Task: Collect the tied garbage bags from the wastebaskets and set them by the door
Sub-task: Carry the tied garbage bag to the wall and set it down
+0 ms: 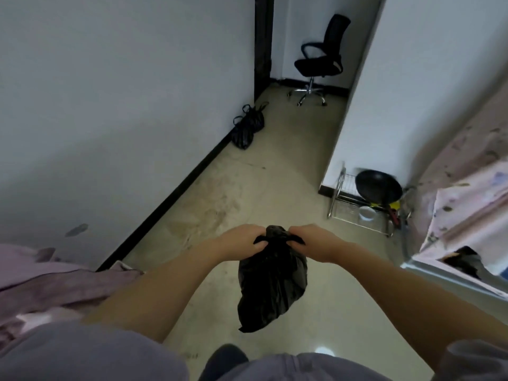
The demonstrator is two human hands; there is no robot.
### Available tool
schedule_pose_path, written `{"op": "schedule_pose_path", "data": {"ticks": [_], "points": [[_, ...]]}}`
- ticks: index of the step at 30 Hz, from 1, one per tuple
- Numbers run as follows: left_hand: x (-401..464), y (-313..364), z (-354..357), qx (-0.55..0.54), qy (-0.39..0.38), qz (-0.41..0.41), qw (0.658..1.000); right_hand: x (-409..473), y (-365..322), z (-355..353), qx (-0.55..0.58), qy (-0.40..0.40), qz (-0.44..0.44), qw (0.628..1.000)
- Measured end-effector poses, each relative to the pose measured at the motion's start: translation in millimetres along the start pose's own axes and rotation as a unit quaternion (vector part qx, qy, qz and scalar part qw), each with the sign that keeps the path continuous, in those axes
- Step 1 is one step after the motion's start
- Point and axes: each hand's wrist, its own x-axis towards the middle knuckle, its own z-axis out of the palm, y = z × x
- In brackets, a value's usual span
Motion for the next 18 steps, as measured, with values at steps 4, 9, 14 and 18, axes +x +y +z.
{"op": "schedule_pose_path", "data": {"ticks": [4, 9, 14, 18], "points": [[68.0, -36.7, -36.5, 0.012, -0.002, -0.004, 1.0, 74.3, 31.0, -36.6, 0.0, -0.012, -0.009, 1.0], [175.4, -97.9, -94.1, 0.029, -0.002, 0.005, 1.0, 190.1, 79.6, -75.3, -0.007, 0.006, -0.001, 1.0], [270.8, -157.3, -167.3, 0.041, -0.022, 0.025, 0.999, 297.2, 116.0, -124.9, 0.009, 0.026, 0.022, 0.999], [345.0, -198.1, -218.0, 0.053, -0.018, 0.031, 0.998, 365.8, 138.5, -166.6, 0.028, 0.043, 0.027, 0.998]]}}
